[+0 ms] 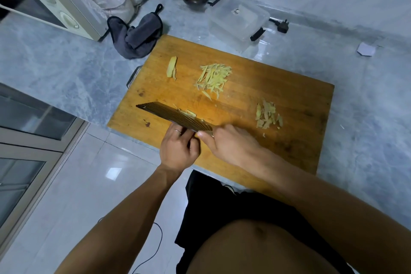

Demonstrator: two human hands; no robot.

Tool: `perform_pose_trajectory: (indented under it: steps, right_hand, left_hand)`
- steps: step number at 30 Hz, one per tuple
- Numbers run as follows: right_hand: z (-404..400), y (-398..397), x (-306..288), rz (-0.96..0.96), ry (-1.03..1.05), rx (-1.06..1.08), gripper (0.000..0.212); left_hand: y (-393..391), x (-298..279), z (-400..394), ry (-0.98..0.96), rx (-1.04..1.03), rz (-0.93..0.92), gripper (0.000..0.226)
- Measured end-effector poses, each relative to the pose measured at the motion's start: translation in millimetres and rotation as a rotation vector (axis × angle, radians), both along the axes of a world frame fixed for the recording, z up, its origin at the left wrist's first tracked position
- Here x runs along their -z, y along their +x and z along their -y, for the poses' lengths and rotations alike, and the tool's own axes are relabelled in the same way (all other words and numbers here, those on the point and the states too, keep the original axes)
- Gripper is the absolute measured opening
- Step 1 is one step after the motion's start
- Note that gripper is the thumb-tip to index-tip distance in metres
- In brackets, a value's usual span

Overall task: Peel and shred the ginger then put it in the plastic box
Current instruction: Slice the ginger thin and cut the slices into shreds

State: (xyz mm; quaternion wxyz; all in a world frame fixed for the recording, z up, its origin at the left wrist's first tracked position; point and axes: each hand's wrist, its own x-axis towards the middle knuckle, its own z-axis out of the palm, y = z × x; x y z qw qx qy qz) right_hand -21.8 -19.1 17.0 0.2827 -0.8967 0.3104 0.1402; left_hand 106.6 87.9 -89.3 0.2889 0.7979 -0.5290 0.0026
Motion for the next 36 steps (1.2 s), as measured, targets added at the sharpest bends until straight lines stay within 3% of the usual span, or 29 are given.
perform_pose_trajectory:
  steps: [15,32,36]
  right_hand:
    - [7.3,-10.6,-14.9,-0.009,0.049,0.028,0.068]
    - [1.1,6.3,0.4,-0.004,0.083,0.046,0.05]
    - [5.0,4.3,-3.7,-0.023,0.067,0.057,0.06]
  left_hand:
    - [0.8,2.9,-0.6,0.031,-0.005,-0.039,0.032]
    - [0.7,2.5,-0.9,-0.015,0.0,-0.019,0.025]
    - [0.8,3.7,-0.2,0.02,-0.005,-0.036,0.027]
